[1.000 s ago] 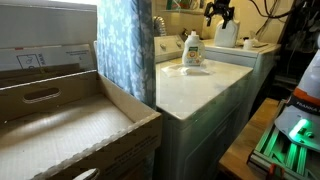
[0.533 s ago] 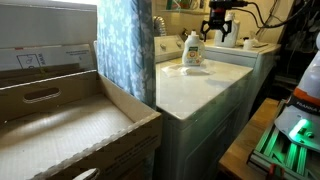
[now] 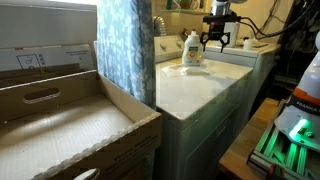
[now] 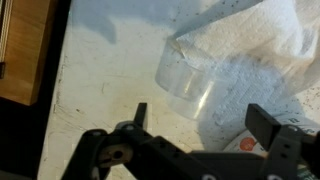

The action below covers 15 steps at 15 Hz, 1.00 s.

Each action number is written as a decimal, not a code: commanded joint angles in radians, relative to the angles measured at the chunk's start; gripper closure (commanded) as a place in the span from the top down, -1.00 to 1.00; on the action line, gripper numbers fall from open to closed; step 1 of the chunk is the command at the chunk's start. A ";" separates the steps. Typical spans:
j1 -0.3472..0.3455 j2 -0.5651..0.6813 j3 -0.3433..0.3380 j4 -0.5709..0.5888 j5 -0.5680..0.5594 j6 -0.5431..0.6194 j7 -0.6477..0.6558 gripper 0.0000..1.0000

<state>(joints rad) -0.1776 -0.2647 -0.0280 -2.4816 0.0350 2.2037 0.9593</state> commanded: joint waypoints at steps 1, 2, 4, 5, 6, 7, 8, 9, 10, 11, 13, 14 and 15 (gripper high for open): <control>-0.008 0.009 -0.005 -0.052 0.003 0.053 0.067 1.00; -0.009 0.013 -0.005 -0.061 -0.007 0.065 0.081 1.00; -0.009 0.023 -0.012 -0.078 -0.001 0.096 0.091 1.00; -0.010 0.029 -0.015 -0.086 0.000 0.117 0.094 1.00; -0.012 0.034 -0.017 -0.093 -0.002 0.136 0.098 1.00; -0.012 0.040 -0.019 -0.100 -0.002 0.163 0.097 1.00; -0.013 0.044 -0.021 -0.107 -0.009 0.196 0.092 1.00; -0.011 0.052 -0.023 -0.111 0.001 0.224 0.089 1.00; -0.012 0.063 -0.020 -0.112 -0.006 0.243 0.099 1.00; -0.013 0.073 -0.019 -0.114 -0.007 0.262 0.105 1.00; -0.010 0.090 -0.021 -0.116 -0.002 0.298 0.104 1.00; -0.010 0.102 -0.022 -0.115 0.002 0.311 0.113 1.00; -0.009 0.114 -0.023 -0.114 0.007 0.325 0.122 1.00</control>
<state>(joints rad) -0.1870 -0.1766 -0.0419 -2.5791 0.0349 2.4728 1.0533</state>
